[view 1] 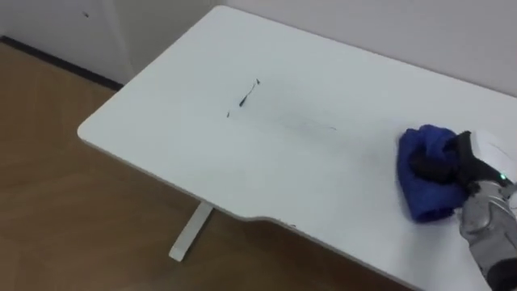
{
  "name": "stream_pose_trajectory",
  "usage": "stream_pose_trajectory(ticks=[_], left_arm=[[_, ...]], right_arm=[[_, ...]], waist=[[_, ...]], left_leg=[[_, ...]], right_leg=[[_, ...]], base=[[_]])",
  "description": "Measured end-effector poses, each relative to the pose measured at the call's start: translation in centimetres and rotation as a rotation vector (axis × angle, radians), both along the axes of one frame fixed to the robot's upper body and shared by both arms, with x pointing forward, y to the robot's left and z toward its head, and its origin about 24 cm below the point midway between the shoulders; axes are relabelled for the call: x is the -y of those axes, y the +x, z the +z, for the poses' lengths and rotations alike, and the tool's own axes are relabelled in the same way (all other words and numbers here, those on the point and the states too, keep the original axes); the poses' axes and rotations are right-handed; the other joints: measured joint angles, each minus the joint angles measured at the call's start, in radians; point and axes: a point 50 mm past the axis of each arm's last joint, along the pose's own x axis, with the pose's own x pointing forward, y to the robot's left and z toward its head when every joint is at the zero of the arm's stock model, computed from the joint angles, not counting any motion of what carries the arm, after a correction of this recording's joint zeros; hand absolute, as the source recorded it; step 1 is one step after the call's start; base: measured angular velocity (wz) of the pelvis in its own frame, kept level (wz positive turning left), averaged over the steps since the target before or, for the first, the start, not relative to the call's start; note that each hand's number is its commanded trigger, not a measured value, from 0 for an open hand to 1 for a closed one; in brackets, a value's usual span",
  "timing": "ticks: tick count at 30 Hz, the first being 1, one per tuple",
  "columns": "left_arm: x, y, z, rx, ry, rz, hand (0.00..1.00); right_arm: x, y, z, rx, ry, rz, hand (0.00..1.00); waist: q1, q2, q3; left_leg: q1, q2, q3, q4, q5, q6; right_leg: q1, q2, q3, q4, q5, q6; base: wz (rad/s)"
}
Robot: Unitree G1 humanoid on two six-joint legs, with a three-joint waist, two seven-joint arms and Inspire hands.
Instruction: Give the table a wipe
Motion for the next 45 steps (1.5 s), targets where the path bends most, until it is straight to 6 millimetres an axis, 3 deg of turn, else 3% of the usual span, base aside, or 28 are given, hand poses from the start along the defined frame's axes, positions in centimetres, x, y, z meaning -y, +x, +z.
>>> stream_pose_trajectory(ticks=[2,4,6,8,9,11,14,16,17,18,20,22,24,28,31,33,34,35,36,37,38,39,43,45], left_arm=[[0.3,1.2,-0.1,0.024,-0.007,-0.033,0.0],[0.7,2.6,-0.2,0.058,-0.017,-0.061,0.0],[1.1,4.0,-0.2,0.097,-0.026,-0.093,0.0],[1.3,4.1,-0.2,0.1,-0.031,-0.091,0.0],[1.3,4.0,-0.3,0.096,-0.033,-0.09,0.0],[1.4,3.4,-0.3,0.076,-0.037,-0.09,0.0],[1.1,1.9,-0.3,0.027,-0.034,-0.074,0.0],[0.9,0.6,-0.2,-0.002,-0.031,-0.054,0.0],[0.4,-0.2,-0.1,-0.017,-0.022,-0.025,0.0],[-0.2,-0.9,0.1,-0.023,-0.005,0.017,0.0],[-0.9,-1.9,0.6,-0.028,0.022,0.044,0.0],[-1.1,-1.9,0.8,-0.014,0.033,0.052,0.0],[-1.4,-0.7,1.1,0.033,0.049,0.034,0.0],[-0.9,2.4,1.1,0.127,0.055,-0.026,0.0],[0.4,4.2,0.8,0.16,0.025,-0.086,0.0],[1.1,4.8,0.5,0.166,0.005,-0.107,0.0],[1.2,4.8,0.5,0.165,0.004,-0.108,0.0],[1.2,4.7,0.4,0.159,0.0,-0.111,0.0],[1.2,4.3,0.3,0.142,-0.004,-0.107,0.0],[1.3,4.2,0.2,0.135,-0.007,-0.106,0.0],[1.3,3.7,0.1,0.115,-0.017,-0.1,0.0],[1.2,3.0,0.0,0.093,-0.028,-0.086,0.0],[0.8,-0.5,0.2,-0.002,-0.034,-0.05,0.0],[0.2,-1.0,0.4,-0.009,-0.024,-0.026,0.0]], right_arm=[[-0.6,0.6,0.1,-0.025,-0.012,0.028,1.0],[-1.8,2.5,1.1,-0.033,-0.033,0.086,1.0],[-4.3,5.0,2.2,-0.046,-0.049,0.194,1.0],[-6.4,6.9,3.5,-0.022,-0.035,0.271,1.0],[-7.0,7.8,4.3,0.002,-0.025,0.292,1.0],[-7.0,8.4,5.0,0.019,-0.025,0.288,1.0],[-5.5,7.6,4.6,0.011,-0.036,0.25,1.0],[-3.4,5.6,3.0,-0.025,-0.034,0.178,1.0],[-1.4,3.1,1.3,-0.071,-0.02,0.101,1.0],[0.2,0.8,0.3,-0.035,0.04,0.006,1.0],[1.7,-1.4,-0.3,0.003,0.07,-0.083,1.0],[3.1,-3.2,-0.6,0.02,0.064,-0.143,1.0],[4.0,-4.4,-0.6,0.011,0.046,-0.17,1.0],[3.5,-4.1,-0.8,-0.018,0.031,-0.152,1.0],[1.9,-1.9,-0.4,-0.05,-0.013,-0.09,1.0],[-1.2,1.2,0.5,-0.077,-0.081,0.061,1.0],[-2.3,2.2,0.8,-0.077,-0.092,0.113,1.0],[-4.6,3.8,1.3,-0.073,-0.108,0.217,1.0],[-6.5,5.2,1.9,-0.066,-0.112,0.298,1.0],[-7.1,5.8,2.4,-0.057,-0.118,0.328,1.0],[-8.0,6.7,3.3,-0.03,-0.133,0.377,1.0],[-8.2,7.2,3.9,-0.016,-0.143,0.393,1.0],[-6.9,6.7,3.4,-0.034,-0.148,0.354,1.0],[-4.2,3.6,0.9,-0.098,-0.101,0.252,1.0]], waist=[[0.019,0.004,-0.0018],[0.047,0.0,-0.0052],[0.067,0.0,-0.004],[0.074,-0.002,-0.0033],[0.075,-0.008,0.0034],[0.09,-0.013,0.0064],[0.094,-0.031,0.0068],[0.069,-0.027,0.0086],[0.054,-0.023,0.0096],[0.038,-0.024,0.0049],[0.004,-0.02,0.0042],[-0.032,-0.012,-0.0028],[-0.057,-0.007,-0.0106],[-0.059,0.001,-0.0099],[-0.031,0.0,-0.0076],[0.019,-0.01,-0.0084],[0.028,-0.011,-0.0077],[0.051,-0.008,-0.0001],[0.07,-0.017,0.0017],[0.075,-0.021,0.0052],[0.106,-0.026,0.0124],[0.132,-0.031,0.0107],[0.128,-0.034,0.0096],[0.105,-0.034,0.0097]], left_leg=[[0.019,0.006,0.03,-0.012,-0.001,-0.001],[0.024,0.017,0.074,-0.022,0.0,-0.005],[0.019,0.033,0.112,-0.023,0.004,-0.011],[0.016,0.041,0.124,-0.025,0.006,-0.015],[0.017,0.041,0.124,-0.029,0.009,-0.016],[0.016,0.039,0.12,-0.031,0.01,-0.017],[-0.003,0.032,0.084,-0.019,0.01,-0.017],[-0.004,0.024,0.05,-0.017,0.01,-0.016],[0.0,0.018,0.026,-0.017,0.01,-0.014],[0.003,0.015,0.014,-0.019,0.009,-0.013],[0.003,0.015,0.015,-0.019,0.008,-0.012],[0.005,0.013,0.015,-0.021,0.007,-0.011],[0.024,0.005,0.016,-0.028,0.006,-0.009],[0.048,0.01,0.042,-0.036,0.004,-0.011],[0.054,0.019,0.082,-0.036,0.002,-0.018],[0.058,0.034,0.117,-0.041,0.005,-0.022],[0.06,0.038,0.123,-0.042,0.006,-0.024],[0.07,0.043,0.127,-0.049,0.008,-0.028],[0.071,0.043,0.123,-0.051,0.009,-0.03],[0.07,0.043,0.12,-0.051,0.01,-0.03],[0.066,0.04,0.114,-0.051,0.01,-0.03],[0.062,0.034,0.106,-0.051,0.013,-0.025],[0.061,0.018,0.056,-0.054,0.015,-0.017],[0.062,0.009,0.019,-0.055,0.014,-0.016]], right_leg=[[-0.004,0.0,0.036,0.001,-0.002,0.003],[-0.024,0.002,0.078,0.0,-0.006,0.007],[-0.05,0.013,0.107,0.001,-0.001,-0.006],[-0.066,0.02,0.125,0.001,0.002,-0.012],[-0.07,0.02,0.123,0.0,0.001,-0.014],[-0.068,0.022,0.12,-0.006,0.001,-0.015],[-0.064,0.022,0.085,-0.014,0.001,-0.015],[-0.043,0.019,0.044,-0.018,0.001,-0.015],[-0.026,0.018,0.034,-0.017,0.001,-0.015],[-0.019,0.018,0.038,-0.017,0.0,-0.014],[-0.017,0.018,0.04,-0.017,0.0,-0.013],[-0.014,0.016,0.041,-0.017,0.0,-0.013],[0.003,0.007,0.046,-0.016,-0.011,0.004],[0.015,0.006,0.067,-0.015,-0.016,0.01],[0.002,0.008,0.106,-0.011,-0.021,-0.002],[-0.028,0.021,0.153,0.003,-0.014,-0.016],[-0.03,0.023,0.154,0.003,-0.012,-0.019],[-0.036,0.026,0.156,-0.001,-0.01,-0.022],[-0.038,0.029,0.159,-0.001,-0.013,-0.025],[-0.039,0.029,0.158,-0.001,-0.014,-0.024],[-0.04,0.028,0.152,-0.004,-0.016,-0.023],[-0.04,0.026,0.149,-0.014,-0.017,-0.021],[-0.015,0.02,0.131,-0.014,-0.017,-0.016],[0.008,0.017,0.095,-0.016,-0.017,-0.015]], base=[[-0.5],[-0.77],[-0.52],[-0.24],[0.0],[0.16],[0.35],[0.6],[0.65],[0.45],[0.11],[0.03],[-0.06],[-0.26],[-0.49],[-0.6],[-0.41],[-0.11],[0.0],[0.14],[0.18],[0.21],[0.46],[0.53]])
